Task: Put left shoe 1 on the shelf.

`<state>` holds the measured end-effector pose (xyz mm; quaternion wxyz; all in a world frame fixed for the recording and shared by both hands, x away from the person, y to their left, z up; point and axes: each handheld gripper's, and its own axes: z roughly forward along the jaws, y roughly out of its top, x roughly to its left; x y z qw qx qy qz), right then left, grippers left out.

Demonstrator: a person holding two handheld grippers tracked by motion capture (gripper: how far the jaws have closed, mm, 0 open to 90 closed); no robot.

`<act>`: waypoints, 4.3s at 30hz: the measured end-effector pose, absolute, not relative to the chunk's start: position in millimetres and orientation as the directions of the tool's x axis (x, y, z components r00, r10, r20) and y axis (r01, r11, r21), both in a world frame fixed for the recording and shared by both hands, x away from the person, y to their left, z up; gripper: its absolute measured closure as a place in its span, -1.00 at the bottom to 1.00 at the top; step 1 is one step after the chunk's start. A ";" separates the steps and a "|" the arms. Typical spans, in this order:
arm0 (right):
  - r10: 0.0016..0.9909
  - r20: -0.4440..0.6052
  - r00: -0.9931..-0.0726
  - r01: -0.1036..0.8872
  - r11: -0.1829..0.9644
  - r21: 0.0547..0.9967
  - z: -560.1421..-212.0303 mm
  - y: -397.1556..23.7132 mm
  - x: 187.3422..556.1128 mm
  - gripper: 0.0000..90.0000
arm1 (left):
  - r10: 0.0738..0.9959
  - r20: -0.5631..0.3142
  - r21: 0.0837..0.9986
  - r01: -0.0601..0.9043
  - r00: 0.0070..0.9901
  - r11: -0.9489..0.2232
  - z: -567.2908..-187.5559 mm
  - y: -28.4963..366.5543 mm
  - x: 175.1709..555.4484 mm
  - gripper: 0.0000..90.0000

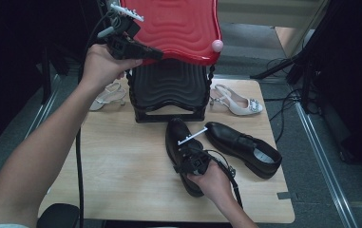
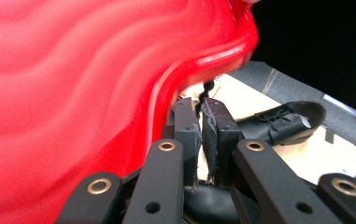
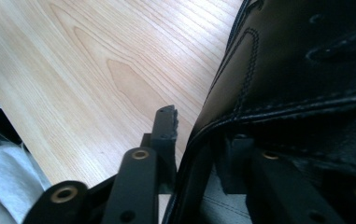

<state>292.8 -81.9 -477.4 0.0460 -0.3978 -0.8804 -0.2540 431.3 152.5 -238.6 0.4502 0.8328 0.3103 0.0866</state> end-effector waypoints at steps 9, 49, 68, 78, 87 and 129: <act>0.673 0.286 -0.682 0.722 0.558 0.409 -476.8 -87.0 296.2 0.90 | 0.616 -0.127 0.799 0.449 0.777 -0.401 -229.6 144.4 454.0 0.95; 0.536 0.455 -0.712 0.698 0.464 0.545 -391.3 -137.6 311.9 0.92 | 0.655 -0.132 0.781 0.485 0.744 -0.393 -232.5 127.4 470.3 1.00; 0.562 0.377 -0.736 0.641 0.400 0.655 -334.3 -101.0 368.0 0.92 | 0.667 -0.135 0.769 0.502 0.733 -0.396 -231.9 137.4 468.0 1.00; 0.609 0.299 -0.735 0.574 0.323 0.753 -348.1 -74.7 396.2 0.93 | 0.664 -0.141 0.767 0.505 0.735 -0.396 -231.8 137.7 468.5 1.00; 0.711 0.070 -0.699 0.461 0.374 0.805 -373.0 -34.6 407.9 0.93 | 0.664 -0.145 0.766 0.508 0.733 -0.394 -231.8 138.3 468.7 1.00; 0.574 0.182 -0.798 0.447 0.361 0.818 -367.2 -41.0 378.8 0.80 | 0.671 -0.152 0.766 0.516 0.725 -0.384 -232.1 138.8 469.0 1.00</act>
